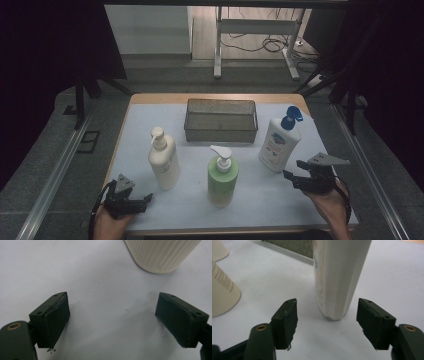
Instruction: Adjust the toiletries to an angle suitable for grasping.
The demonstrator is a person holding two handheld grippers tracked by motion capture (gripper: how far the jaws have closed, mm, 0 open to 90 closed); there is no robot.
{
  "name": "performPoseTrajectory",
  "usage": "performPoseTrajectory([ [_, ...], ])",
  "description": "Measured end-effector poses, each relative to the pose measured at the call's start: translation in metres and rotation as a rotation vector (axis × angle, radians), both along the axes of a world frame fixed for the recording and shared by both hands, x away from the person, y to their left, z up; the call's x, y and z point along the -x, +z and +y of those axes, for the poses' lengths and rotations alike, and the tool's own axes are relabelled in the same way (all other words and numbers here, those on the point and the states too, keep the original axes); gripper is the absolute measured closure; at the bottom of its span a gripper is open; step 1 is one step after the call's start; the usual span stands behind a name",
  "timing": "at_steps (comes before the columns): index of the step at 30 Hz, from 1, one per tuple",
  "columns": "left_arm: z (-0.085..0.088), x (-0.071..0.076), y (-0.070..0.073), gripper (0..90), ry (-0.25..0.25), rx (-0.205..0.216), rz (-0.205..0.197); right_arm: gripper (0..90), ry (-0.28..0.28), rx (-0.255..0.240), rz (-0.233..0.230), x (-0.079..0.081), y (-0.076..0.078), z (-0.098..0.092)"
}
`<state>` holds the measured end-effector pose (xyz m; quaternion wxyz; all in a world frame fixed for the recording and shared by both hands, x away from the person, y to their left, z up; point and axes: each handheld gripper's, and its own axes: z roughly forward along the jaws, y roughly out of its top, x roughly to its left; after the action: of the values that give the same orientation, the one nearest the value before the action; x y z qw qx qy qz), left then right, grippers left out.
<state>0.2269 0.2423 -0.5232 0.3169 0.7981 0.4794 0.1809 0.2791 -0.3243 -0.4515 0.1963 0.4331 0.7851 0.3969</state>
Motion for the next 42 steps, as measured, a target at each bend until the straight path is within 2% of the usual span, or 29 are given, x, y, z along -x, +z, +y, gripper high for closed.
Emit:
performPoseTrajectory([
  [4,0.0,0.0,0.0,12.5,-0.001,-0.001,0.001,27.4,-0.006,-0.003,-0.024,-0.006,0.011,0.0],
  [16,0.0,0.0,0.0,12.4,0.001,0.002,0.0,22.3,-0.018,-0.003,-0.051,-0.021,0.027,0.004],
  [28,0.0,0.0,0.0,12.4,0.002,0.002,0.0,22.5,-0.004,-0.016,-0.067,-0.042,0.039,0.016],
  [33,0.0,0.0,0.0,12.4,0.001,0.001,0.0,23.5,0.005,0.005,-0.079,-0.053,0.041,0.022],
  [38,0.0,0.0,0.0,12.4,0.001,0.001,0.0,24.6,0.011,0.014,-0.075,-0.059,0.042,0.025],
  [42,0.0,0.0,0.0,12.4,0.002,0.002,0.0,26.3,0.021,0.001,-0.068,-0.064,0.044,0.028],
])
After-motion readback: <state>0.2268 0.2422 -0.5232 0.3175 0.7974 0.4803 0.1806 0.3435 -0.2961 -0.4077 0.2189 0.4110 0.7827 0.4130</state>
